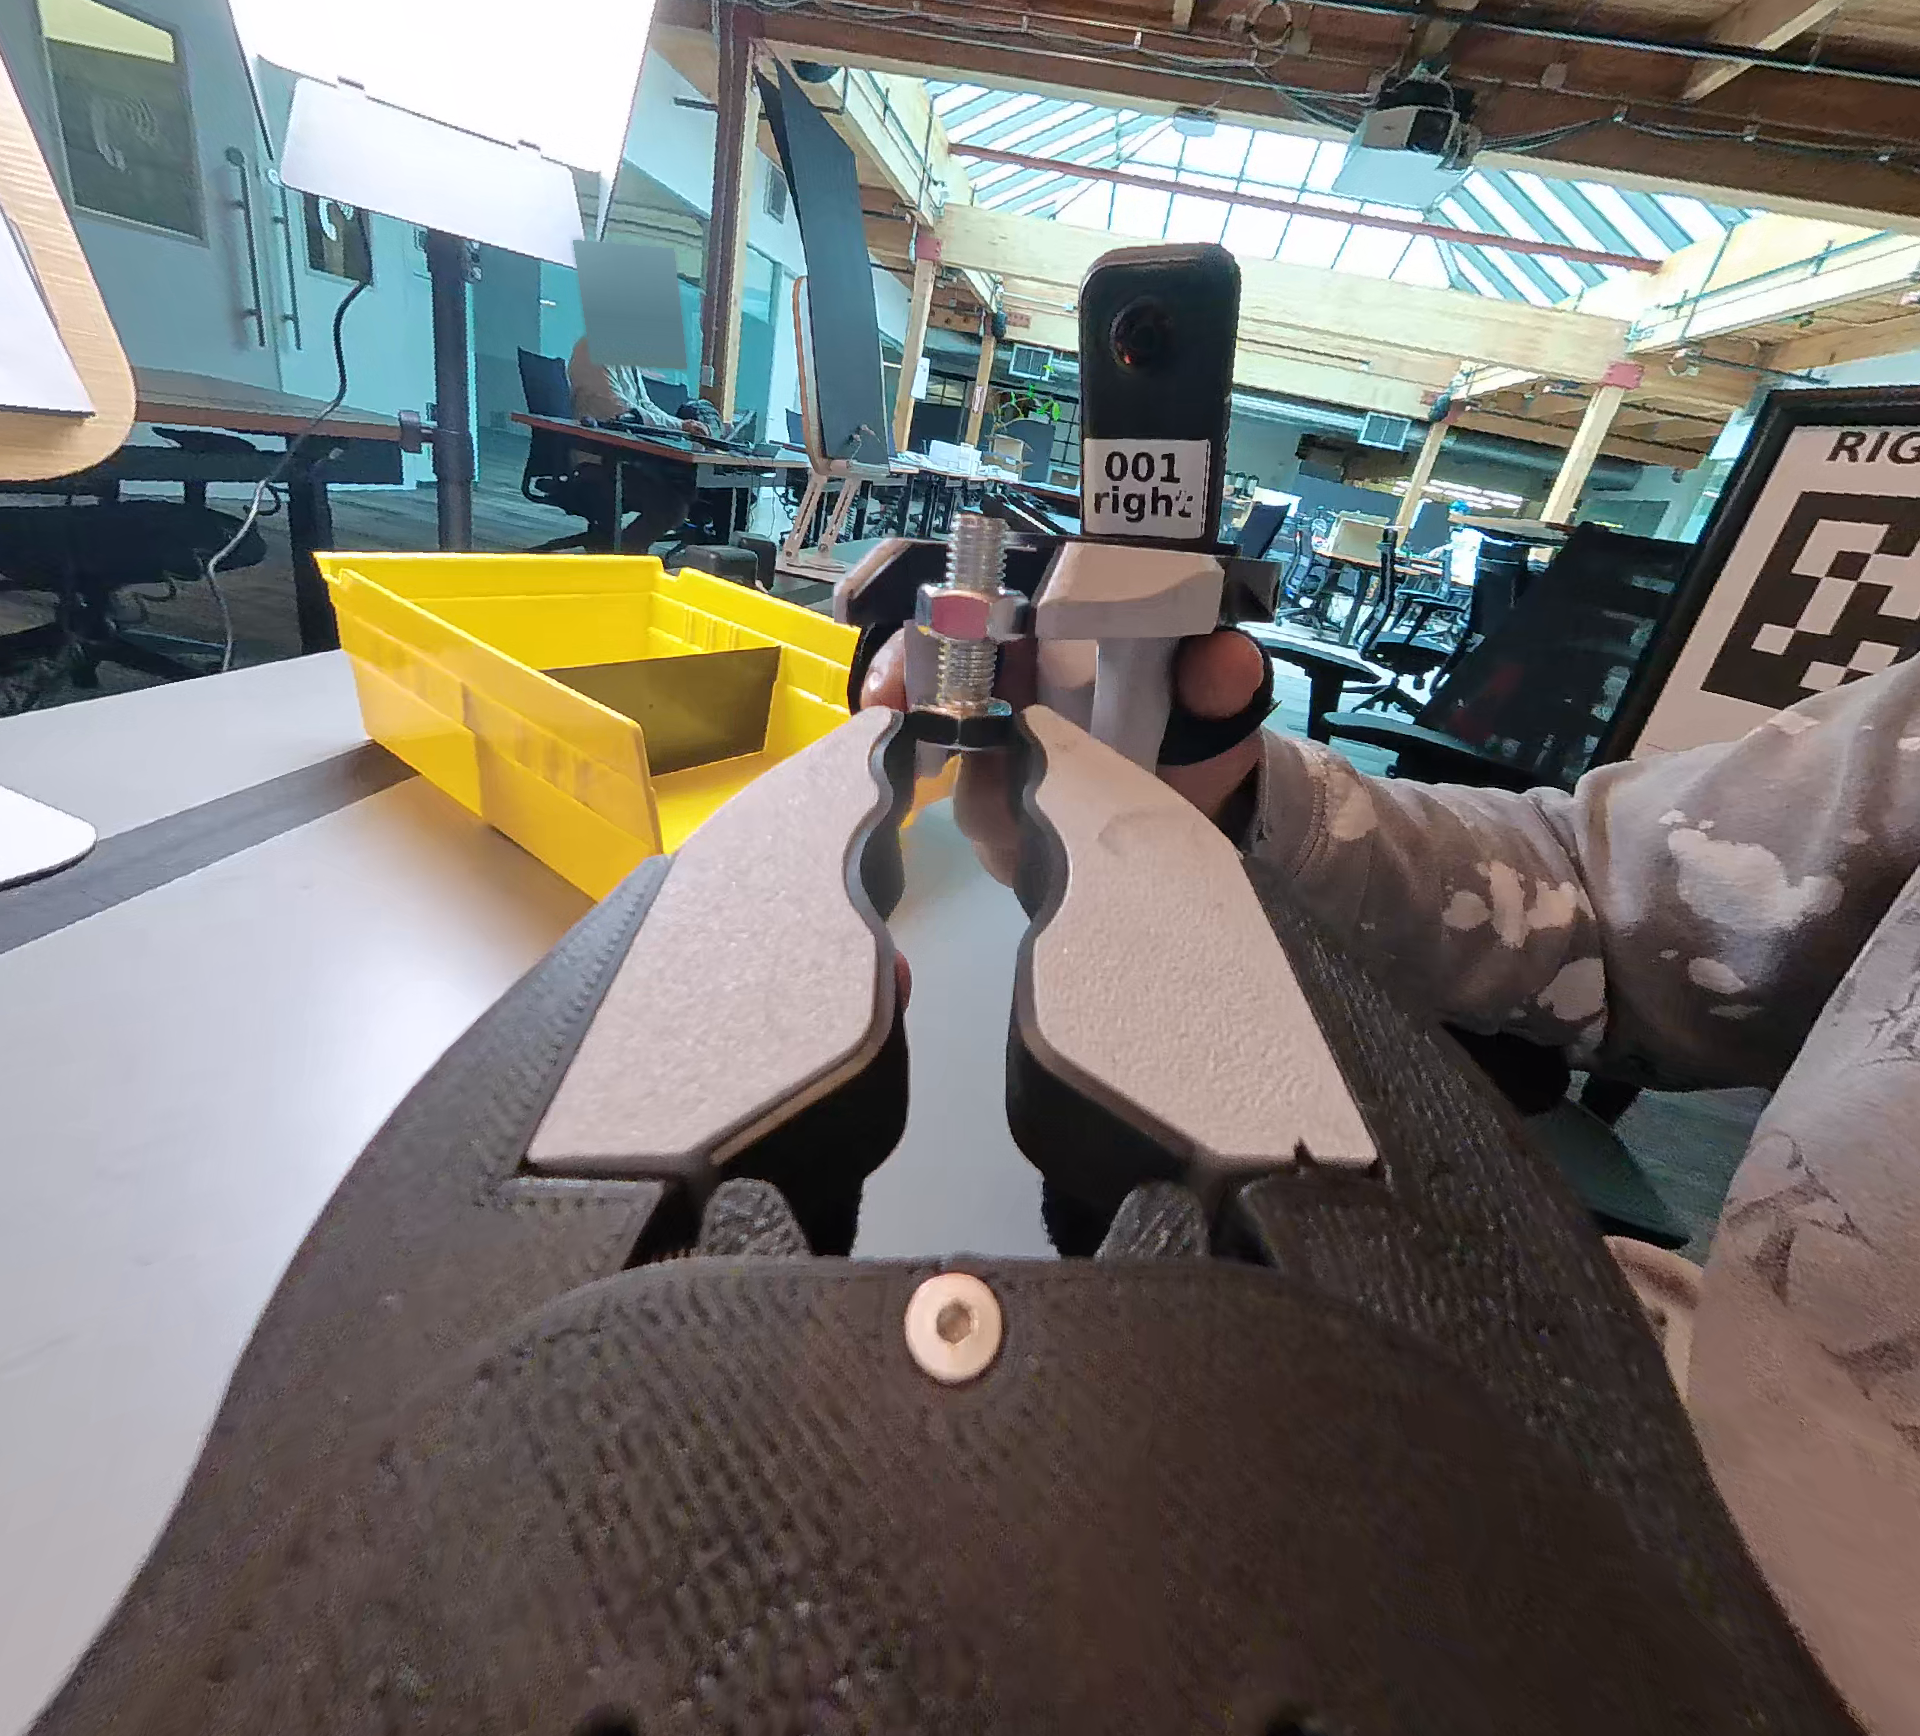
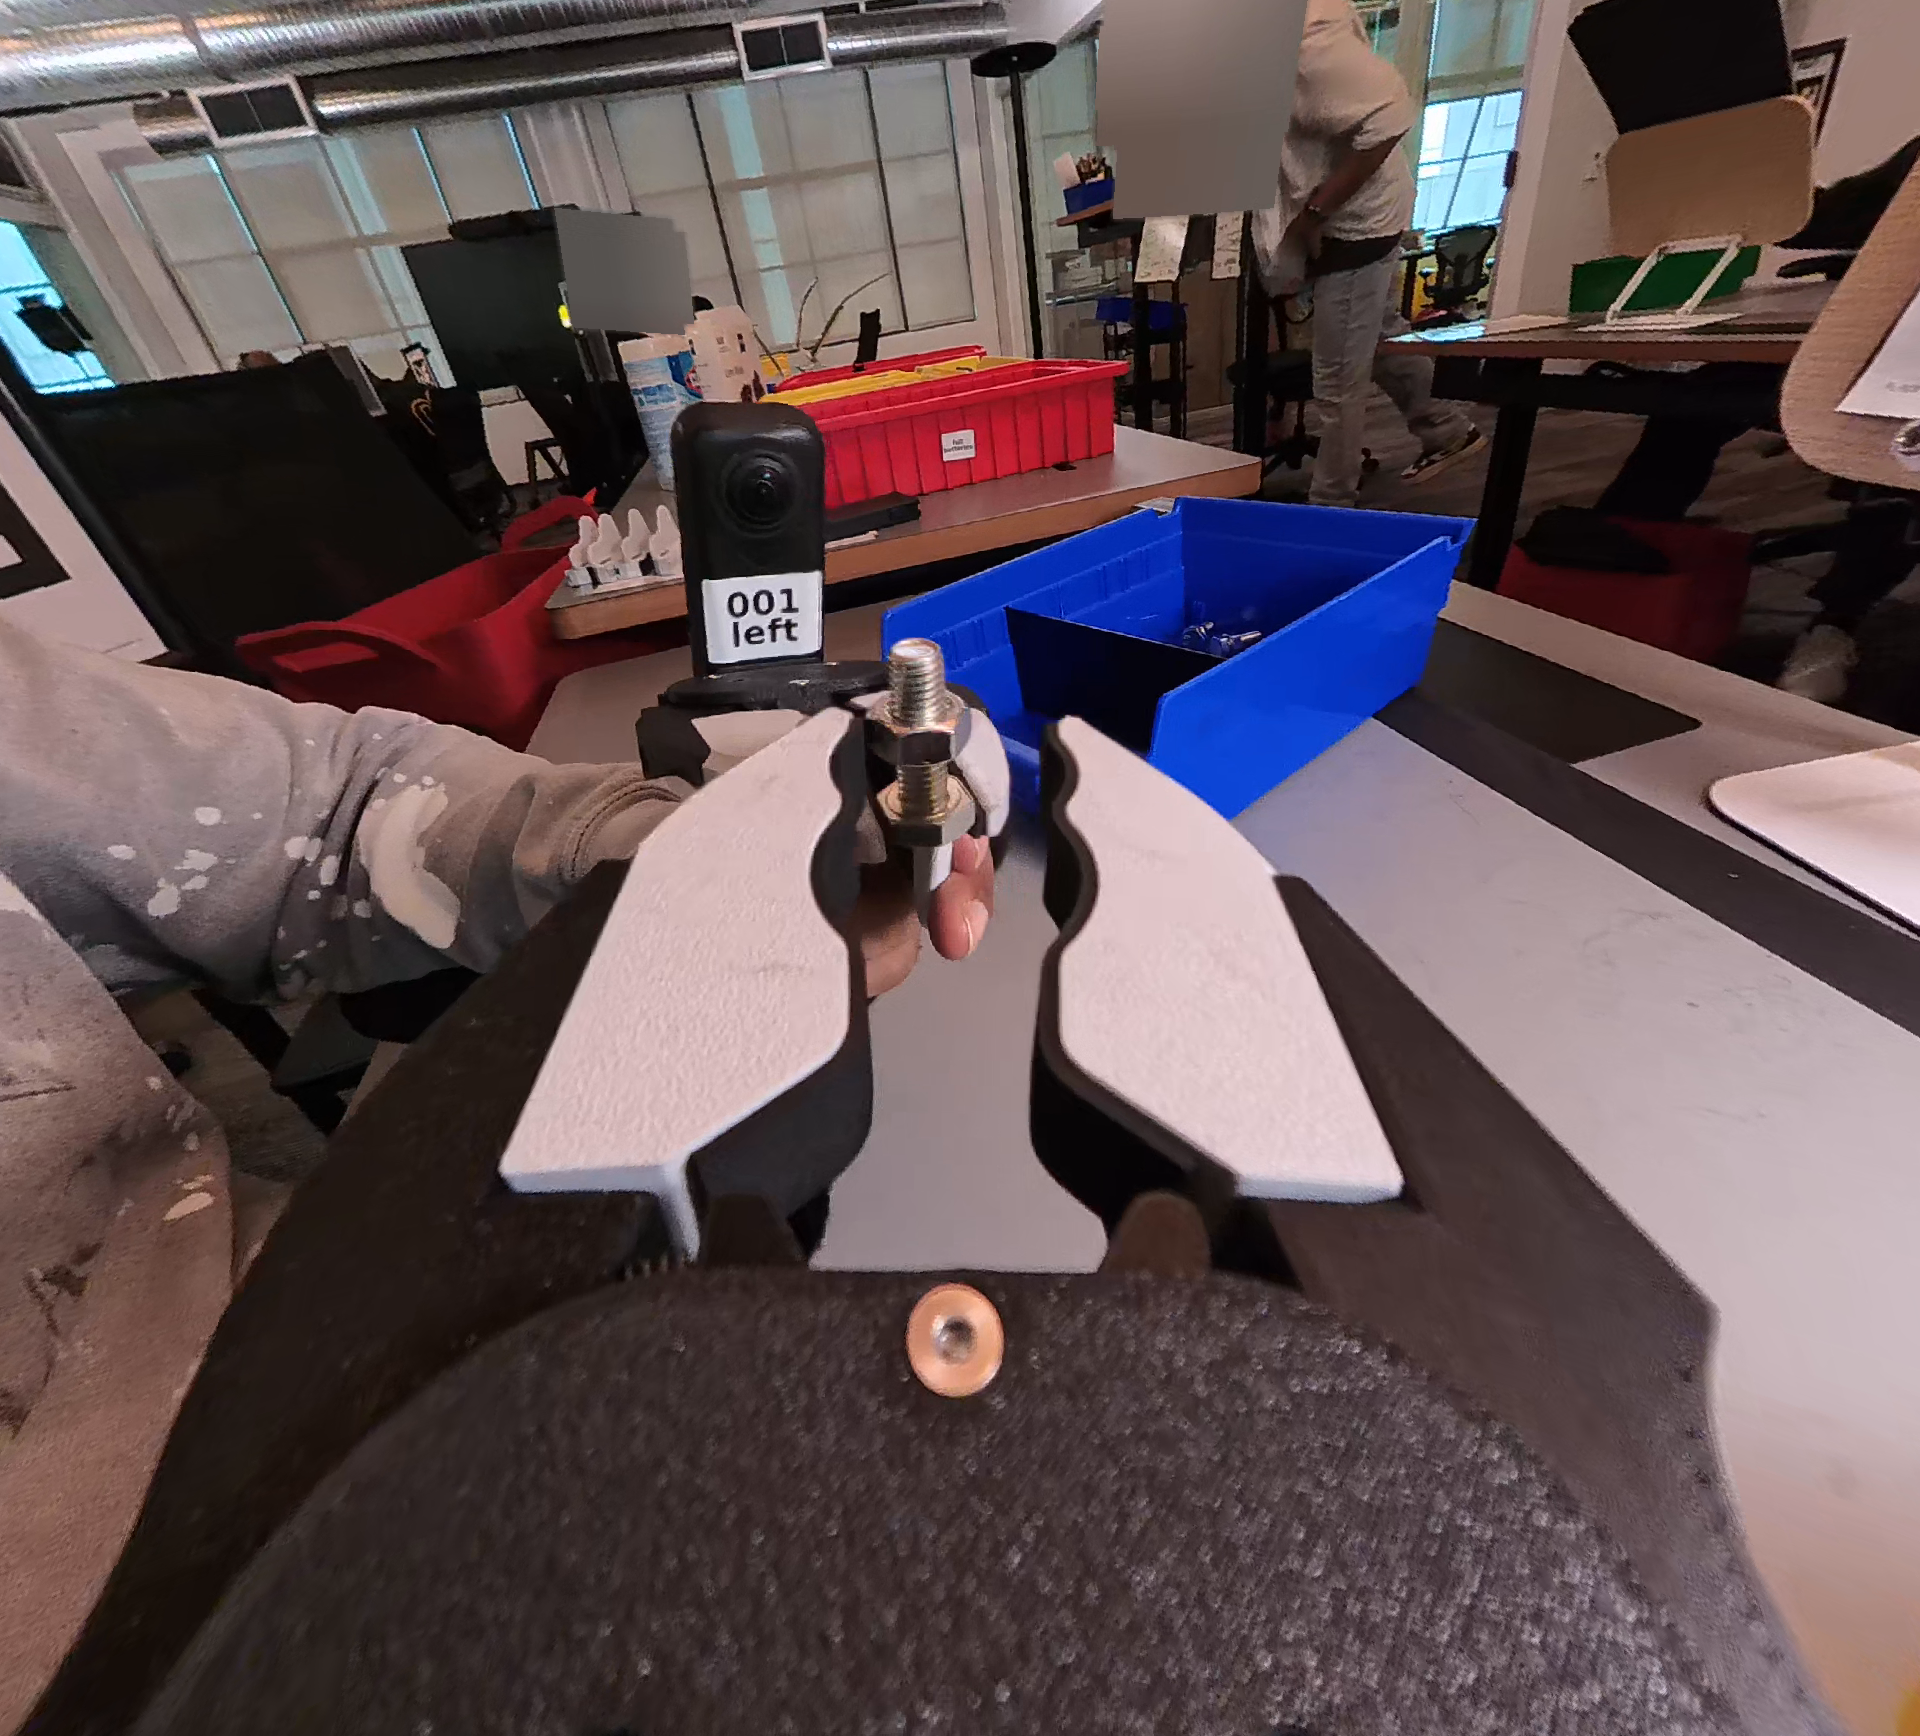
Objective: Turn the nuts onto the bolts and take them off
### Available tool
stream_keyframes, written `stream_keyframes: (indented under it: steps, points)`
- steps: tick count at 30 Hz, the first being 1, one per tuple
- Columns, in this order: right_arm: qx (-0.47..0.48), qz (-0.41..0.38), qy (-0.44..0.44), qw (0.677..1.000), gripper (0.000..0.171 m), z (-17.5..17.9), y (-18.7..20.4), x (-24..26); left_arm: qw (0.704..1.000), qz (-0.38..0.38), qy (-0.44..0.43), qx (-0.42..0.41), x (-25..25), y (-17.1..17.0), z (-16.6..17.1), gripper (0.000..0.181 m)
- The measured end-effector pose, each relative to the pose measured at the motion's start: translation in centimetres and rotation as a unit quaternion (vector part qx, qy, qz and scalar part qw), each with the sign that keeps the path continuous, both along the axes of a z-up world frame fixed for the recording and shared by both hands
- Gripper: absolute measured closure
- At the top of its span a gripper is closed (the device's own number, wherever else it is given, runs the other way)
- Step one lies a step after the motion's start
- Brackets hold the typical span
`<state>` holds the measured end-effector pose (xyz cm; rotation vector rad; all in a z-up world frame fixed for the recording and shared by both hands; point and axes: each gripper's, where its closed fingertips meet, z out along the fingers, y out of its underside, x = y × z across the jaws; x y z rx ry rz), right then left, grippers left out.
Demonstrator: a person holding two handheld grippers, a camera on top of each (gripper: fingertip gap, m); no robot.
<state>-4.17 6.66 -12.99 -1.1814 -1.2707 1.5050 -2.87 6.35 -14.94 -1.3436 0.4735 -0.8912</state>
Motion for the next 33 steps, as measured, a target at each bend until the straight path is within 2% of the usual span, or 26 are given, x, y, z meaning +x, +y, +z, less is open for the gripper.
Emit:
stream_keyframes:
  steps: [2,5,7,11,13,14,15,17,23,26,27,29,33]
  points:
    - [-0.002,-0.002,0.007,1.000,0.141,0.1,0.3,0.1,1.000,0.006,-0.009,0.002,-0.3,0.1,0.2,0.164]
    - [-0.035,-0.040,0.032,0.998,0.158,0.8,2.4,0.7,1.000,0.010,-0.021,0.007,-0.9,0.1,0.7,0.164]
    - [-0.046,-0.046,0.036,0.997,0.155,1.0,2.9,1.0,1.000,0.015,-0.020,0.009,-1.0,0.1,0.7,0.164]
    - [-0.019,-0.017,0.026,0.999,0.139,0.8,0.5,0.1,1.000,0.013,-0.013,0.006,-0.6,0.2,0.3,0.164]
    - [-0.017,-0.019,0.020,0.999,0.138,0.5,0.4,-0.1,1.000,0.012,-0.009,0.009,-0.4,0.0,0.4,0.164]
    - [-0.022,-0.021,0.023,0.999,0.140,0.5,0.7,0.0,1.000,0.017,-0.012,0.008,-0.6,0.1,0.5,0.164]
    - [-0.035,-0.041,0.025,0.998,0.160,0.6,1.7,0.2,1.000,0.009,-0.018,0.012,-0.7,-0.1,0.7,0.164]
    - [-0.037,-0.073,0.032,0.996,0.165,0.8,3.2,0.7,1.000,0.017,-0.018,0.015,-0.9,0.0,0.9,0.164]
    - [-0.020,-0.023,0.022,0.999,0.135,0.8,0.4,0.0,1.000,0.014,-0.008,0.012,-0.5,0.0,0.4,0.164]
    - [-0.022,-0.031,0.018,0.999,0.137,0.6,0.9,-0.1,1.000,0.019,-0.014,0.010,-0.7,0.1,0.6,0.164]
    - [-0.033,-0.054,0.018,0.998,0.156,0.6,1.8,0.1,1.000,0.013,-0.022,0.013,-0.9,0.0,0.8,0.164]
    - [-0.038,-0.084,0.033,0.995,0.160,0.9,3.3,0.7,0.999,0.019,-0.020,0.016,-1.2,0.1,1.0,0.164]
    - [-0.029,-0.046,0.029,0.998,0.140,1.1,1.5,0.3,1.000,0.021,-0.015,0.012,-0.9,0.2,0.6,0.164]
